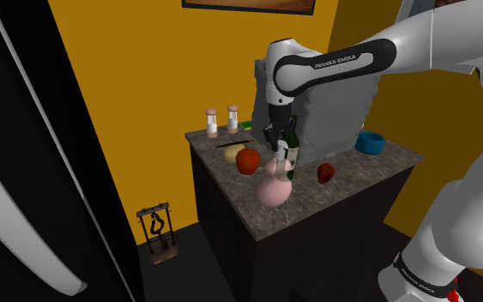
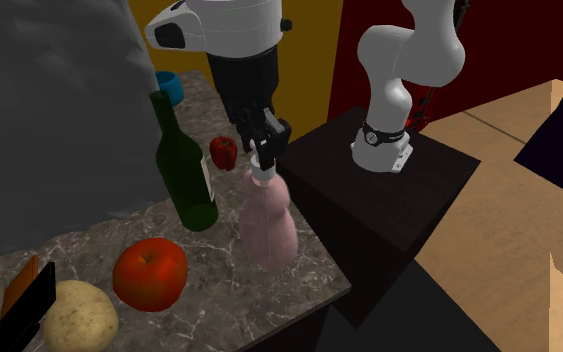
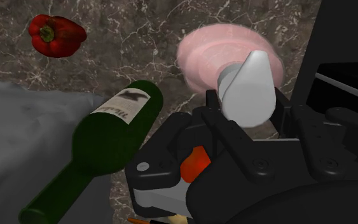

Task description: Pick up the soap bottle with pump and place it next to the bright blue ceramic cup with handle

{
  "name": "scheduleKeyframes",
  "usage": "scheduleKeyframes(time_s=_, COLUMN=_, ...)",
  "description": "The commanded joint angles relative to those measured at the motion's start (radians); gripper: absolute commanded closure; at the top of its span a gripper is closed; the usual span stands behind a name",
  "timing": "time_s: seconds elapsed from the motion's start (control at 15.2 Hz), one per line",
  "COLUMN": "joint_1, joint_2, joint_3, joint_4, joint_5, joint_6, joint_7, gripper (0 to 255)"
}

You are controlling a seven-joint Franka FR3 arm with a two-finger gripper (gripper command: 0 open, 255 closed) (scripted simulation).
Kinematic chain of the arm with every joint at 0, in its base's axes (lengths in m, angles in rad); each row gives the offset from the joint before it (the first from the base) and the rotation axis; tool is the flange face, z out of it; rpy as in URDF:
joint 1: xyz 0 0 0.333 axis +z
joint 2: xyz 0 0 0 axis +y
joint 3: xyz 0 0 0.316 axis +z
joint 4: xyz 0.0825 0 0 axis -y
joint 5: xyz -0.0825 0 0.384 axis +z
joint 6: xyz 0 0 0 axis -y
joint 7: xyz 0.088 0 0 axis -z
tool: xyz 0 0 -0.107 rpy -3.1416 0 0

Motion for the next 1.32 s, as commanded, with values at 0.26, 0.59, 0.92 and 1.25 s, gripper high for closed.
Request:
scheduleKeyframes(time_s=0.26, joint_1=0.0, joint_2=-0.008, joint_3=0.0, joint_4=0.045, joint_5=0.001, joint_6=-0.053, joint_7=-0.002, gripper=255)
scheduleKeyframes(time_s=0.59, joint_1=0.0, joint_2=-0.013, joint_3=0.0, joint_4=0.106, joint_5=0.002, joint_6=-0.119, joint_7=-0.005, gripper=255)
scheduleKeyframes(time_s=0.92, joint_1=0.0, joint_2=-0.012, joint_3=0.0, joint_4=0.174, joint_5=0.002, joint_6=-0.186, joint_7=-0.007, gripper=255)
scheduleKeyframes(time_s=1.25, joint_1=0.0, joint_2=-0.006, joint_3=0.001, joint_4=0.249, joint_5=0.002, joint_6=-0.255, joint_7=-0.009, gripper=255)
